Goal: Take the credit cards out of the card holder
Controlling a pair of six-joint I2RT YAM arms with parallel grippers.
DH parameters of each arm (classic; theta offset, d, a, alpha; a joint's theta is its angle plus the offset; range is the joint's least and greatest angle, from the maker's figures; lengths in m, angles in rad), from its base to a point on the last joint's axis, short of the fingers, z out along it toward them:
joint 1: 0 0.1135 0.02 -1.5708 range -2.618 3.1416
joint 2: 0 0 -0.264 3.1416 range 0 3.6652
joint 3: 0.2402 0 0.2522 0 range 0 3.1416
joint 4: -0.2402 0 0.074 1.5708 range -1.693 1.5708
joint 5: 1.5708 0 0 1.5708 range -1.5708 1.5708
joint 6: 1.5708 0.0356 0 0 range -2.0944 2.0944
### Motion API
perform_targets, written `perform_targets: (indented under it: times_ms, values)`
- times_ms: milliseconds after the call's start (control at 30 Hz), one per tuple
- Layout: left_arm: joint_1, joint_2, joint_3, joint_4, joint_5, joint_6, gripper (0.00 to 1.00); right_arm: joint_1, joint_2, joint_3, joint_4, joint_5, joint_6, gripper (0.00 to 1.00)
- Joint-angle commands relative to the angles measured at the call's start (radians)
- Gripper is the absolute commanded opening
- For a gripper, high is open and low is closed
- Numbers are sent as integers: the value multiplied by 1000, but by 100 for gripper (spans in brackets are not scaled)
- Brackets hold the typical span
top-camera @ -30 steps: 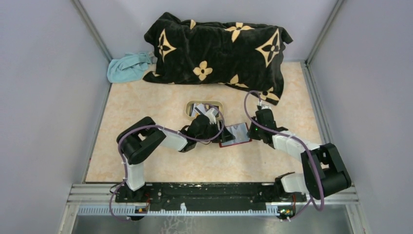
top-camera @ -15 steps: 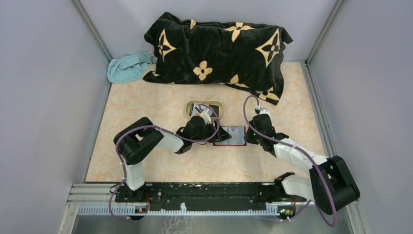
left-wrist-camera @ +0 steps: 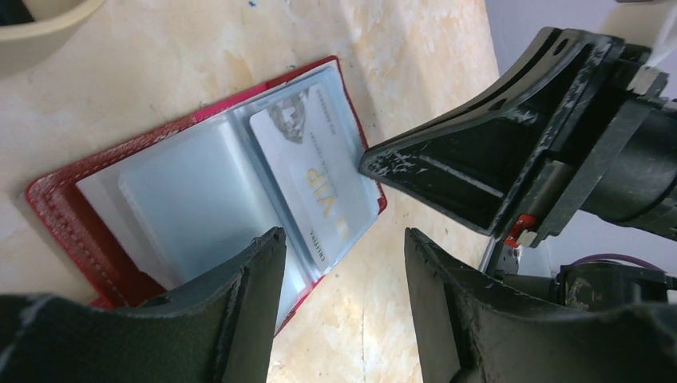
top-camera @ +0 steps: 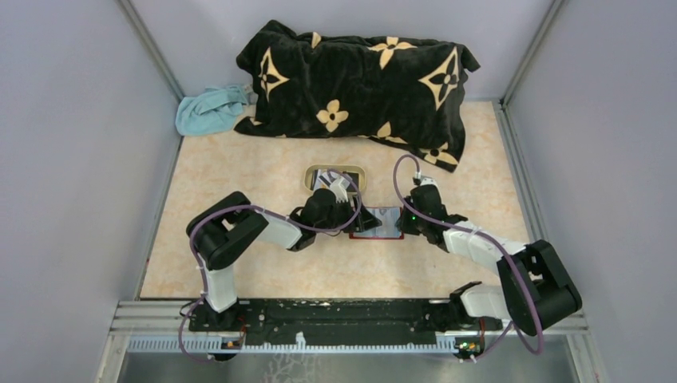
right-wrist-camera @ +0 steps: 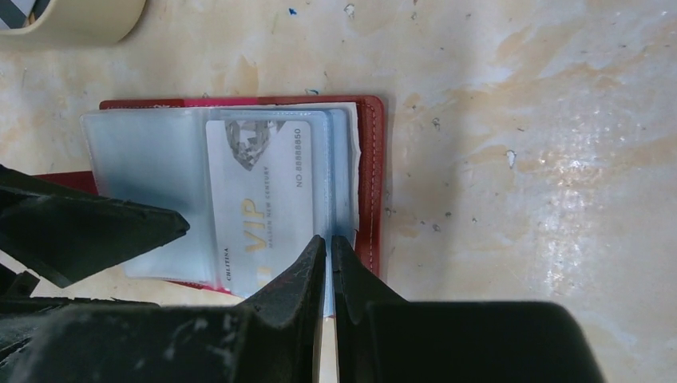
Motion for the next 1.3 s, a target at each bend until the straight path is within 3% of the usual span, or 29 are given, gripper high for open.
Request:
perform_targets:
  times_ms: [0,767,1000,1200,1267]
  values:
    - [4,13,46,0,30,17,63,6,11,66,76,-47,-17,7]
    - [28,26,-26,41,78,5,62,6,102,-1,123,-70,-21,7]
    - [31,29,-31,2,33,45,63,6,109,-25,144,-82,-12,7]
    - [31,82,-29,164,100,53,62,6,113,-44,161,-98,2,7]
    - [31,106,-27,215,114,43,57,6,112,-47,164,-101,7,8]
